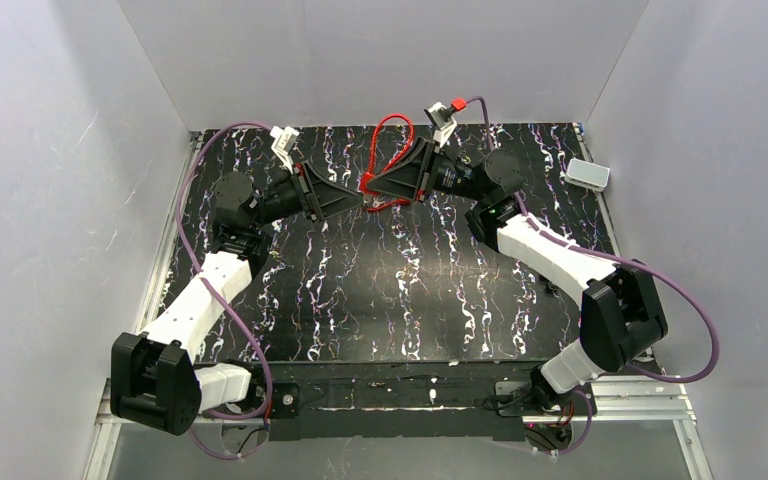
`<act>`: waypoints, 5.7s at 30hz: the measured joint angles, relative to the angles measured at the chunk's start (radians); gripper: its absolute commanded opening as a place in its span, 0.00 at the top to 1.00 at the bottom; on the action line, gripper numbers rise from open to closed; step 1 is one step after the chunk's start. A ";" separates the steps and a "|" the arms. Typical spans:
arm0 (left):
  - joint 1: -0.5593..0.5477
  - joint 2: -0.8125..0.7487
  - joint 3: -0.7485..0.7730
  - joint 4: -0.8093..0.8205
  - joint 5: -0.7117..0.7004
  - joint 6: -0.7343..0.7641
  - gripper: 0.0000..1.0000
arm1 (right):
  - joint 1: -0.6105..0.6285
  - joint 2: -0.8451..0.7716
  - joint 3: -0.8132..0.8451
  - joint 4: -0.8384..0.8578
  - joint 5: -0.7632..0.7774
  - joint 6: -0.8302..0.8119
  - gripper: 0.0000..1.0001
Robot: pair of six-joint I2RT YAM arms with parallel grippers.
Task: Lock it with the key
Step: Lock the lock, then place the lock at the center of the board.
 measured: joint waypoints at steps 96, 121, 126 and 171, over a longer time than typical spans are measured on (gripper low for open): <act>-0.072 -0.068 0.078 -0.307 -0.201 0.123 1.00 | -0.026 0.090 0.031 0.033 0.087 0.150 0.99; 0.023 -0.135 0.061 -0.560 0.026 0.202 1.00 | -0.074 0.005 0.061 -0.457 0.107 -0.389 0.99; 0.139 -0.158 0.050 -0.555 0.045 0.178 1.00 | -0.072 0.006 0.171 -0.848 0.164 -0.800 0.99; 0.493 -0.161 -0.061 -0.550 0.169 0.166 1.00 | 0.253 0.616 0.474 -1.463 1.177 -1.883 0.38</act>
